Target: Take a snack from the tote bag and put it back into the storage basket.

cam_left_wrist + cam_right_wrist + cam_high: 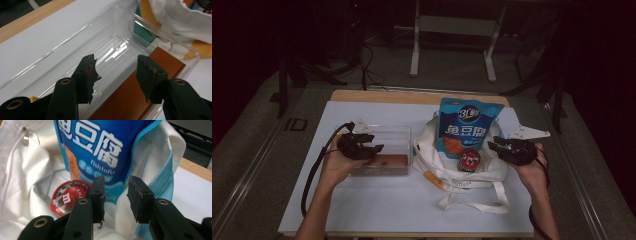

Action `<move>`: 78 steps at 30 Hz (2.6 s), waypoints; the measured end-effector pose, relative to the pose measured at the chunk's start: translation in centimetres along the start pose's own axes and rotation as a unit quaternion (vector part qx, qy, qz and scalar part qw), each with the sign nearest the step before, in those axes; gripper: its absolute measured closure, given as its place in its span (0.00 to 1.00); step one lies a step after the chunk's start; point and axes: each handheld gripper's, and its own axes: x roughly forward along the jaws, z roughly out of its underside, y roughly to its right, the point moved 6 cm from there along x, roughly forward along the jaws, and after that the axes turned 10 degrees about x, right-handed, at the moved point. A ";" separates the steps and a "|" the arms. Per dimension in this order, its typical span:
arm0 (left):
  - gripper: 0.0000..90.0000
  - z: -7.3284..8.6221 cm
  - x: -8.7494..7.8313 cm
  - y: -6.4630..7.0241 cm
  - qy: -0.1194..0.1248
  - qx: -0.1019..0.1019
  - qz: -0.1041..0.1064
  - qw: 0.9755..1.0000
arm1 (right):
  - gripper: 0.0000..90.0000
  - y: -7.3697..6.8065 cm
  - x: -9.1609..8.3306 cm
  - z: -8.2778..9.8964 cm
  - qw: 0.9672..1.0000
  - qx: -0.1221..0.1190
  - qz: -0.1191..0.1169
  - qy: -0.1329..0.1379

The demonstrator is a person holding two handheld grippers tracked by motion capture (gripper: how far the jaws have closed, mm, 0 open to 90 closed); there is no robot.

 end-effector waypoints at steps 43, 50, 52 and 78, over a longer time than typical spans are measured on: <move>0.52 0.8 1.6 4.6 0.061 0.019 0.031 0.997 | 0.55 0.6 3.8 -4.0 0.994 0.065 -0.089 0.025; 0.51 0.9 1.8 5.6 0.069 0.034 0.039 0.996 | 0.58 0.6 4.5 -4.0 0.992 0.071 -0.101 0.027; 0.51 0.9 1.8 5.8 0.069 0.037 0.040 0.996 | 0.58 0.6 4.5 -4.0 0.992 0.073 -0.103 0.028; 0.49 1.8 1.9 8.6 0.092 0.059 0.056 0.992 | 0.86 0.3 5.5 -4.0 0.983 0.089 -0.150 0.055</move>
